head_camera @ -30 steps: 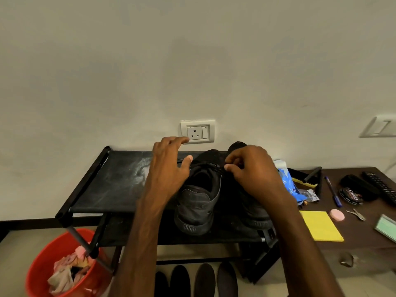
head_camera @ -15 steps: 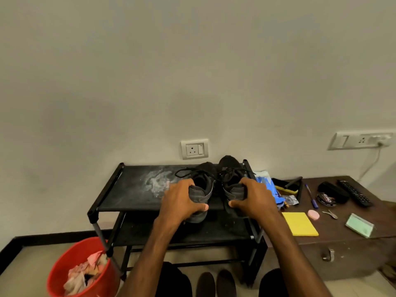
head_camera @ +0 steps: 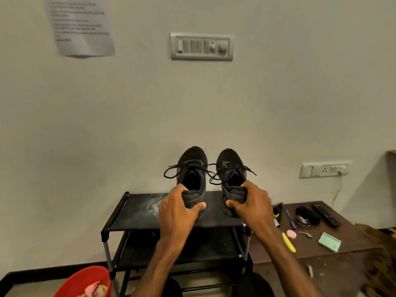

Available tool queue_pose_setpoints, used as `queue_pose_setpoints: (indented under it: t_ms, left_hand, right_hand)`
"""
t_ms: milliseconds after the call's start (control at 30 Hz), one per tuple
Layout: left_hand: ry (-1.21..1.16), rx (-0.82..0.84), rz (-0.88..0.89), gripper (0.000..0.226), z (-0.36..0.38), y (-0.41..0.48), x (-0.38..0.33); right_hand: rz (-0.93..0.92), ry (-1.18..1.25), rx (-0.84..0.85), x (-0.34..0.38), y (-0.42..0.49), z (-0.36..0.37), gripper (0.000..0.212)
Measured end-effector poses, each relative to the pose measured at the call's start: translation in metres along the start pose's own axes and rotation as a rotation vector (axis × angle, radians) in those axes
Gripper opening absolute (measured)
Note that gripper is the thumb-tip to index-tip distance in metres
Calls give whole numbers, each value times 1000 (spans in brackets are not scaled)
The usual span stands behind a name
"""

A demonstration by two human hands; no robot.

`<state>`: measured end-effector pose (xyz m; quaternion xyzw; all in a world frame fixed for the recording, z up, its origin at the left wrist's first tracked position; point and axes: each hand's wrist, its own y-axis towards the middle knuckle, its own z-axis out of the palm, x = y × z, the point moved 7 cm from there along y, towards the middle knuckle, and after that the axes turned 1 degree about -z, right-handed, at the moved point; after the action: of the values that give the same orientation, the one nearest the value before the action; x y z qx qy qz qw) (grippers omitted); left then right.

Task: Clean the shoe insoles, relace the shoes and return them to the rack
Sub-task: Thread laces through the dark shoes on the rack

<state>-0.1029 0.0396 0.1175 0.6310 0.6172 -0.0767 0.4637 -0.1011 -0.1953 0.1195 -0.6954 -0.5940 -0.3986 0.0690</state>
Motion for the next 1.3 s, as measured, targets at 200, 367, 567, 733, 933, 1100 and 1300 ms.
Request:
queue_pose_setpoints:
  t_ms: [200, 367, 567, 733, 933, 1100, 1300]
  left_hand:
    - [-17, -1, 83, 55, -28, -27, -72]
    - [-81, 180, 140, 54, 6, -72, -134]
    - [-193, 427, 124, 52, 90, -145, -162]
    - [-176, 582, 119, 53, 161, -205, -163]
    - [-73, 882, 160, 46, 238, -277, -155]
    - [-41, 1139, 144, 29, 304, -332, -126]
    - [51, 1373, 75, 24, 386, -379, -75]
  right_hand:
    - [98, -133, -79, -13, -40, -89, 42]
    - [211, -239, -96, -46, -75, -152, 43]
    - [330, -306, -84, -121, -120, -174, 44]
    - [449, -324, -48, -202, -159, -161, 40]
    - [638, -340, 39, -296, -219, -139, 35]
    - [780, -319, 92, -365, -272, -104, 29]
    - [912, -211, 118, -443, -309, -35, 33]
